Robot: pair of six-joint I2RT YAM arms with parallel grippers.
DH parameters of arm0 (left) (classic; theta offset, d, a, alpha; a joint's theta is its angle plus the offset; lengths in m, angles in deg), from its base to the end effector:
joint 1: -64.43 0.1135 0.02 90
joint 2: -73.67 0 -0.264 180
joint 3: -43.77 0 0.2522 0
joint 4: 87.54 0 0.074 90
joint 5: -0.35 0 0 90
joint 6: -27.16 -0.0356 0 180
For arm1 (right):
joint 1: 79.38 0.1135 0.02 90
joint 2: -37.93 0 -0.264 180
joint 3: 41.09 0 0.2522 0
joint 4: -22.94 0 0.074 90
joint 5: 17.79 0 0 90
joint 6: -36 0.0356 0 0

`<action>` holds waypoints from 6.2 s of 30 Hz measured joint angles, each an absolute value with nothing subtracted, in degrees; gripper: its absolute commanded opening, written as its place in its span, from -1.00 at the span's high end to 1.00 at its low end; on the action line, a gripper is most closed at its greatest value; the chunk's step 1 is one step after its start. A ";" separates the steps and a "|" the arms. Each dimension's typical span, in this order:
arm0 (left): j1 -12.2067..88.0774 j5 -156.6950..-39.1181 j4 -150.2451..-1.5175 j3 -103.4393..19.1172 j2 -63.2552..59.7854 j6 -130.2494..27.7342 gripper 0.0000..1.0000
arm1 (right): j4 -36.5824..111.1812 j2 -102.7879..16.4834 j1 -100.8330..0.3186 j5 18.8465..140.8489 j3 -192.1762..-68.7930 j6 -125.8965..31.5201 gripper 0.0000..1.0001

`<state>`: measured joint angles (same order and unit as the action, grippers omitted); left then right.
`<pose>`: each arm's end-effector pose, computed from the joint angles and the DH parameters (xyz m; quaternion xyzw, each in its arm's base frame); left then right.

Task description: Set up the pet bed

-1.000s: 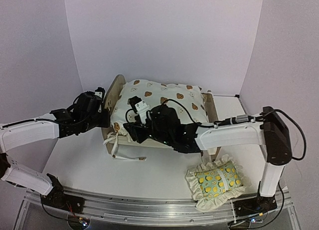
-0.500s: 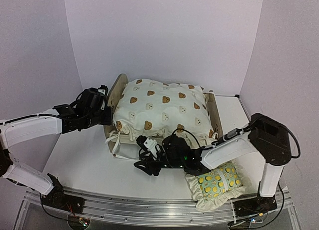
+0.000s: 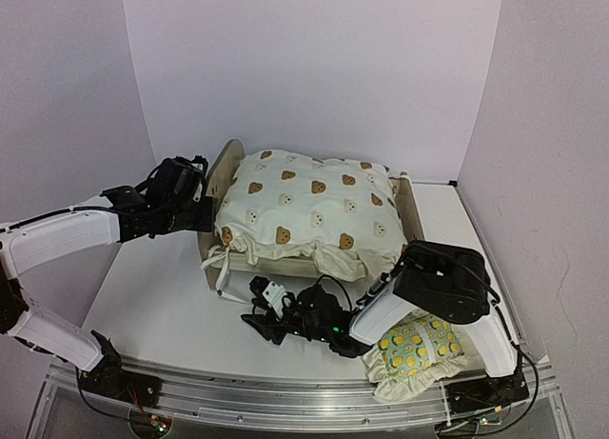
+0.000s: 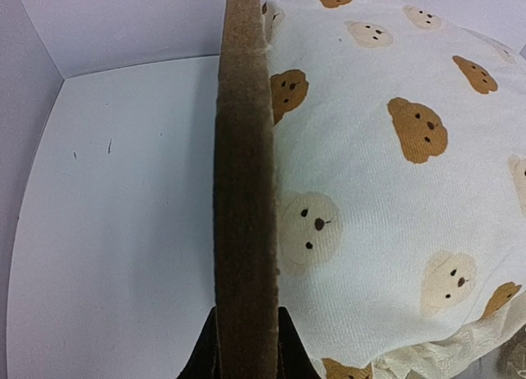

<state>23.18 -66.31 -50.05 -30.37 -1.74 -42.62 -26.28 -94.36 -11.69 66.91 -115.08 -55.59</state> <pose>0.2265 -0.1798 0.2966 0.0752 0.8842 -0.0596 0.4572 0.1694 0.4042 0.0769 -0.4073 0.6424 0.3240 0.5625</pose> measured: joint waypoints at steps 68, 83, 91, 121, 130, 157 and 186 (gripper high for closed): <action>23.35 -73.14 -35.18 -45.61 -5.97 -43.50 1.00 | -36.54 -115.74 -7.09 28.69 -149.60 -84.62 -0.05; 23.33 -74.76 -32.01 -48.47 -6.25 -44.03 1.00 | -36.31 -116.83 -8.66 31.37 -149.37 -82.86 0.15; 23.34 -74.99 -31.63 -48.62 -6.25 -44.41 1.00 | -36.53 -116.85 -10.17 36.46 -149.37 -81.19 0.15; 23.35 -75.00 -31.15 -49.47 -6.34 -44.85 1.00 | -36.60 -116.85 -11.34 44.81 -148.80 -75.37 1.00; 23.33 -74.95 -31.19 -49.47 -6.34 -44.88 1.00 | -37.87 -115.33 -10.89 45.22 -141.41 -72.47 1.00; 22.83 -74.69 -41.61 -41.37 -5.95 -46.09 1.00 | -37.20 -99.38 -0.70 45.25 -120.56 -74.76 1.00; 22.03 -72.86 -55.11 -30.00 -4.47 -46.78 1.00 | -36.99 -91.53 4.58 45.74 -105.75 -71.54 1.00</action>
<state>22.03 -72.86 -55.11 -30.00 -4.47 -46.78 -36.99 -91.53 4.58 45.74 -105.75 -71.54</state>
